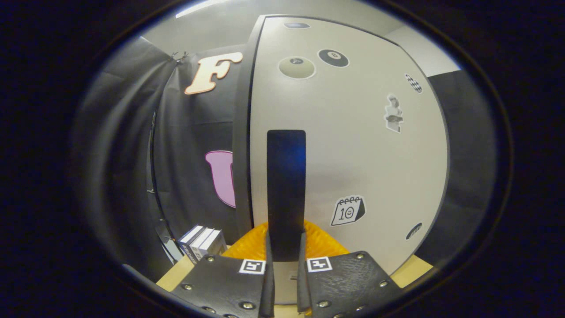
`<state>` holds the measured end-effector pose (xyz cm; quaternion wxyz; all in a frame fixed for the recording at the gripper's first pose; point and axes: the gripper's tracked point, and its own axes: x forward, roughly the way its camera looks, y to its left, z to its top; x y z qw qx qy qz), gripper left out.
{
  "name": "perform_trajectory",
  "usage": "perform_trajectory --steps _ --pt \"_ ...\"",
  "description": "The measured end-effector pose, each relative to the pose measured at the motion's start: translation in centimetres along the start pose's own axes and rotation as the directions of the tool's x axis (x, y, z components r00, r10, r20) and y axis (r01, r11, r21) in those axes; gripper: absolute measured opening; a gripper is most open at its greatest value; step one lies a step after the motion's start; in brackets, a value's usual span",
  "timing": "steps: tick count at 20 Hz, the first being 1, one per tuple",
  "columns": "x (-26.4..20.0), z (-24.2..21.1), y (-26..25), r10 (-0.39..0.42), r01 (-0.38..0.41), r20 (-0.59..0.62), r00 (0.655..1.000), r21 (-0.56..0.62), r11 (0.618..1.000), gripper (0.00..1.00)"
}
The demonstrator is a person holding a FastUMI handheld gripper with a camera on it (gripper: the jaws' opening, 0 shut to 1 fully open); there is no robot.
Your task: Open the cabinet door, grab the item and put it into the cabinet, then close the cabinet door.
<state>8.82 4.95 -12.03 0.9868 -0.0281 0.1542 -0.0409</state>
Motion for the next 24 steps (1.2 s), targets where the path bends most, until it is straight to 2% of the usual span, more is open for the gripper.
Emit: perform_trajectory --steps 3,9,17,21,24 --pt "-0.5 0.0 -0.2 -0.016 0.016 -0.010 1.000 0.006 1.000 0.20" --pt "-3.1 0.1 -0.9 -0.097 0.097 -0.007 0.995 0.021 0.995 0.20" --pt "-8.4 0.6 -2.3 -0.118 0.120 -0.031 0.993 0.090 0.989 0.20" --pt "-10.8 0.6 -3.9 -0.155 0.159 -0.036 0.987 0.131 0.979 0.20" --pt "-11.7 0.5 -5.1 -0.201 0.201 -0.005 0.980 0.094 0.975 0.19"
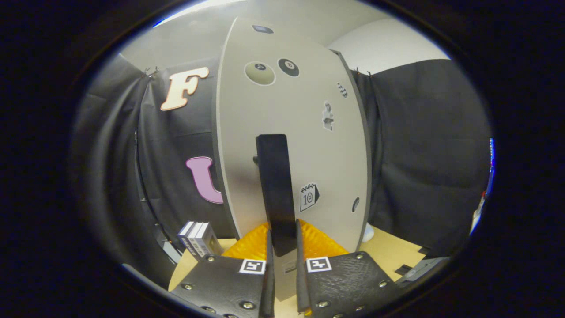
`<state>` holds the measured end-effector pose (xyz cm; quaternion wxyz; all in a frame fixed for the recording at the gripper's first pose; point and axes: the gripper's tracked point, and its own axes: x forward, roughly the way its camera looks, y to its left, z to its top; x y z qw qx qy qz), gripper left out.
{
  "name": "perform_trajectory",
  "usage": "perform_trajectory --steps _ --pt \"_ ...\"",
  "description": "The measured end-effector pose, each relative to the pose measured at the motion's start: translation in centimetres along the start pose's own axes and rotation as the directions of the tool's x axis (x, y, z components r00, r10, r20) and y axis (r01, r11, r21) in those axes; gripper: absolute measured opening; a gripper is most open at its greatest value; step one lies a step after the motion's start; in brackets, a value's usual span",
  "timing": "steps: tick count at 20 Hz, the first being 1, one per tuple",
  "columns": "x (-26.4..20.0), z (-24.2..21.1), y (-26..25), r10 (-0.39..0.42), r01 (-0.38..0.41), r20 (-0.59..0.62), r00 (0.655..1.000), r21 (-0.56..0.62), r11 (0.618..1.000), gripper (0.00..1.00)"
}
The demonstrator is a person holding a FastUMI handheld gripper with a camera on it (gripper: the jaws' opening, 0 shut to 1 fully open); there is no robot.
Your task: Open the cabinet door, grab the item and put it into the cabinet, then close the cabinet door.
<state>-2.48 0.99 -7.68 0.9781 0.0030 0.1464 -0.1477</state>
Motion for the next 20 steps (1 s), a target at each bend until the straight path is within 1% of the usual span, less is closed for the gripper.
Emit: perform_trajectory --steps 1,3,5,7,9,12,16,20 --pt "-0.5 -0.1 -0.3 -0.007 0.007 -0.006 1.000 0.022 1.000 0.12" --pt "-1.5 0.0 -0.3 -0.006 0.008 -0.026 1.000 0.055 0.998 0.12" --pt "-1.3 -0.1 -0.7 -0.037 0.038 -0.024 0.999 0.040 0.998 0.11" --pt "-2.1 -0.1 -1.2 -0.065 0.067 -0.023 0.998 0.050 0.997 0.12" --pt "-3.1 -0.2 -2.1 -0.100 0.100 -0.011 0.995 0.030 0.995 0.11" --pt "-4.9 -0.2 -4.5 -0.151 0.151 0.015 0.988 -0.025 0.988 0.11" --pt "-6.7 0.0 -7.2 -0.207 0.207 0.002 0.978 -0.008 0.978 0.11" --pt "-9.0 0.3 -11.0 -0.295 0.295 0.009 0.955 -0.036 0.955 0.10"
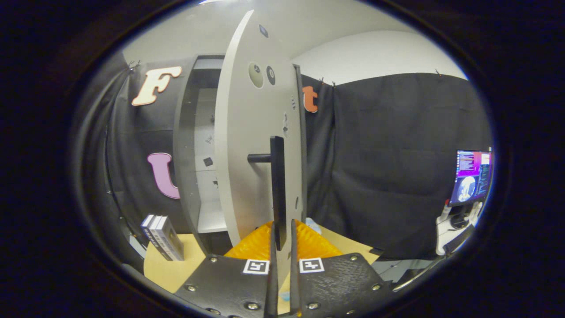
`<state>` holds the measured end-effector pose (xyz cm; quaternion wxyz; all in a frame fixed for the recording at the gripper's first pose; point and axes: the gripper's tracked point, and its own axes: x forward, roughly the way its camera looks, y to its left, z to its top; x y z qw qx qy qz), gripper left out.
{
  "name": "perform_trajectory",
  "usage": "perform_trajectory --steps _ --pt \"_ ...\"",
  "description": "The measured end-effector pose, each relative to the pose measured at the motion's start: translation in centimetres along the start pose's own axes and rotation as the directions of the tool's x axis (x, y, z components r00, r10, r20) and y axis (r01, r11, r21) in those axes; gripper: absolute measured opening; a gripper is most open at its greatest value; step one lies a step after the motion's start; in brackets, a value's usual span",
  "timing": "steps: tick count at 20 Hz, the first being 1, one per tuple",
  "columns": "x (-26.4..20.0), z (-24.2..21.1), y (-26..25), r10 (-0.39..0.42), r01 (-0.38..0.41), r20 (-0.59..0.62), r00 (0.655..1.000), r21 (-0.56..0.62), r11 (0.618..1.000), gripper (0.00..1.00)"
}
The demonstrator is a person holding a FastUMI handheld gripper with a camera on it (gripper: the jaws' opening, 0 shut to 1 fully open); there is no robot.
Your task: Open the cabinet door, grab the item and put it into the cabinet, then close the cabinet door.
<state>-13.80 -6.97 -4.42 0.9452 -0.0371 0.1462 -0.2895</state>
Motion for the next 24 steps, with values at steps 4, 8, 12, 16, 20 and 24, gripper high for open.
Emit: perform_trajectory --steps 4,8,12,16,20,24 --pt "0.1 0.0 -4.3 -0.044 0.044 -0.009 0.999 -0.013 0.999 0.10" --pt "0.2 -0.2 -9.0 -0.096 0.095 -0.029 0.995 -0.016 0.995 0.10" --pt "-0.2 -1.1 -14.0 -0.178 0.176 -0.070 0.981 -0.034 0.984 0.10" --pt "-0.4 -1.7 -17.4 -0.237 0.236 -0.070 0.969 -0.026 0.971 0.09" --pt "0.1 -1.9 -17.9 -0.236 0.232 -0.074 0.969 -0.056 0.971 0.09" --pt "0.9 -3.7 -16.6 -0.193 0.189 -0.110 0.975 -0.044 0.981 0.09"
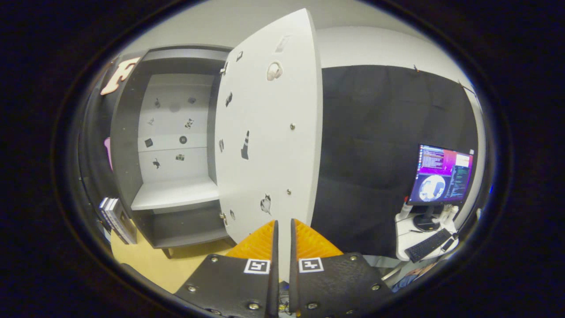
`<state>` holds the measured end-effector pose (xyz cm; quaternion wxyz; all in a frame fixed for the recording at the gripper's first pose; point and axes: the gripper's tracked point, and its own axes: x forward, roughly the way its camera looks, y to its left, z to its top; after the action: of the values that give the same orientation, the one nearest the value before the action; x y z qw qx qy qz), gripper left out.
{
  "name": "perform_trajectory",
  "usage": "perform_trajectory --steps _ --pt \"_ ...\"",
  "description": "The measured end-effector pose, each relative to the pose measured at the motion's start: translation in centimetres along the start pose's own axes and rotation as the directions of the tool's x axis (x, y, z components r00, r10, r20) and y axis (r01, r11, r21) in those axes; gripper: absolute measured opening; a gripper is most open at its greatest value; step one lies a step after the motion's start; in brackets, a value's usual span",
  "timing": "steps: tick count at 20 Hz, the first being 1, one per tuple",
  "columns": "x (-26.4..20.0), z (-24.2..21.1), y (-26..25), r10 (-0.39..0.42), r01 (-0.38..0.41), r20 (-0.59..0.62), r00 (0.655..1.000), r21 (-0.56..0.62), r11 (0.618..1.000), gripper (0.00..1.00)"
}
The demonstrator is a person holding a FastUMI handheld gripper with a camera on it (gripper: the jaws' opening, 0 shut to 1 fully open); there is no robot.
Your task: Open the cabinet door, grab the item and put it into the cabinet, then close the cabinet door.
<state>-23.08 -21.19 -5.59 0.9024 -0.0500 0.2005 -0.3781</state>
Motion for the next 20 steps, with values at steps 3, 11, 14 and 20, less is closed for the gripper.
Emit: perform_trajectory --steps 3,11,14,20 --pt "0.3 -1.9 2.1 0.055 -0.054 -0.047 0.997 0.013 0.998 0.10" --pt "2.9 -8.3 8.0 0.222 -0.226 -0.163 0.961 -0.008 0.974 0.09" --pt "3.7 -12.5 10.4 0.285 -0.300 -0.236 0.929 -0.027 0.954 0.10" --pt "4.9 -19.8 14.3 0.374 -0.432 -0.371 0.850 -0.084 0.898 0.30"
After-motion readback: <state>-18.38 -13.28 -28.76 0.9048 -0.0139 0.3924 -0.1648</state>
